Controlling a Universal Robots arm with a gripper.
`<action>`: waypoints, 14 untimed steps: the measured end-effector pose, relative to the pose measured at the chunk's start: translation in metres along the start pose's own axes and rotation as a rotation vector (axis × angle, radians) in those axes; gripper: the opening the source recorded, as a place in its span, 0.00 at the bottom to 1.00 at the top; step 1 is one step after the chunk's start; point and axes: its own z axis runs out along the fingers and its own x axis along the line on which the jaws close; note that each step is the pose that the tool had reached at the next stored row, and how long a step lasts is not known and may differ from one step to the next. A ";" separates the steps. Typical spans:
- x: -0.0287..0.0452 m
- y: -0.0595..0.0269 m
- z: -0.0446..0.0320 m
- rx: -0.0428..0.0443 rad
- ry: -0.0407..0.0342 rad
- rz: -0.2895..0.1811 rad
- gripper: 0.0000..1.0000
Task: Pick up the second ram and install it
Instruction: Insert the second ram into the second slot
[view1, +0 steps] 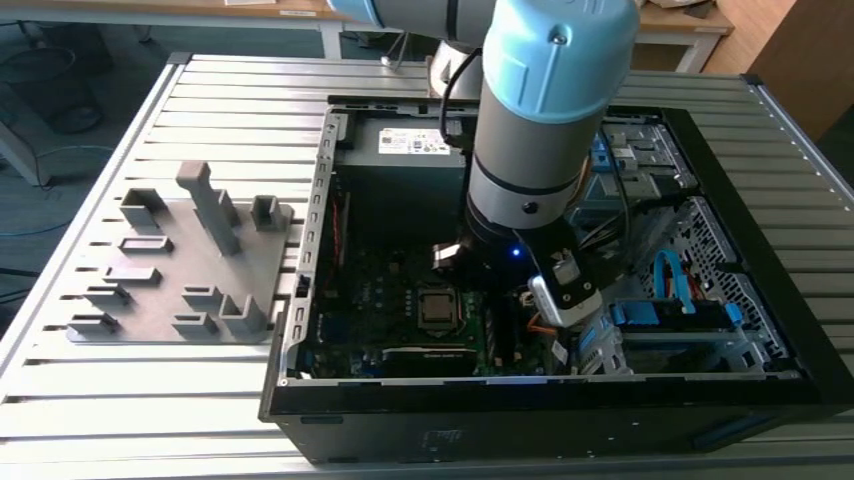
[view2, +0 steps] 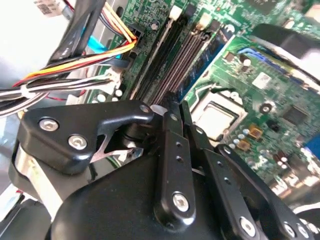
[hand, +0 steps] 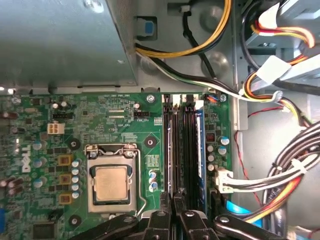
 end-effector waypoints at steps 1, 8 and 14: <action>-0.0001 0.0001 -0.0022 0.0002 0.0000 0.000 0.14; -0.0003 0.0001 -0.0038 -0.0434 0.0019 0.002 0.14; -0.0045 0.0003 -0.0027 -0.0426 0.0014 0.017 0.14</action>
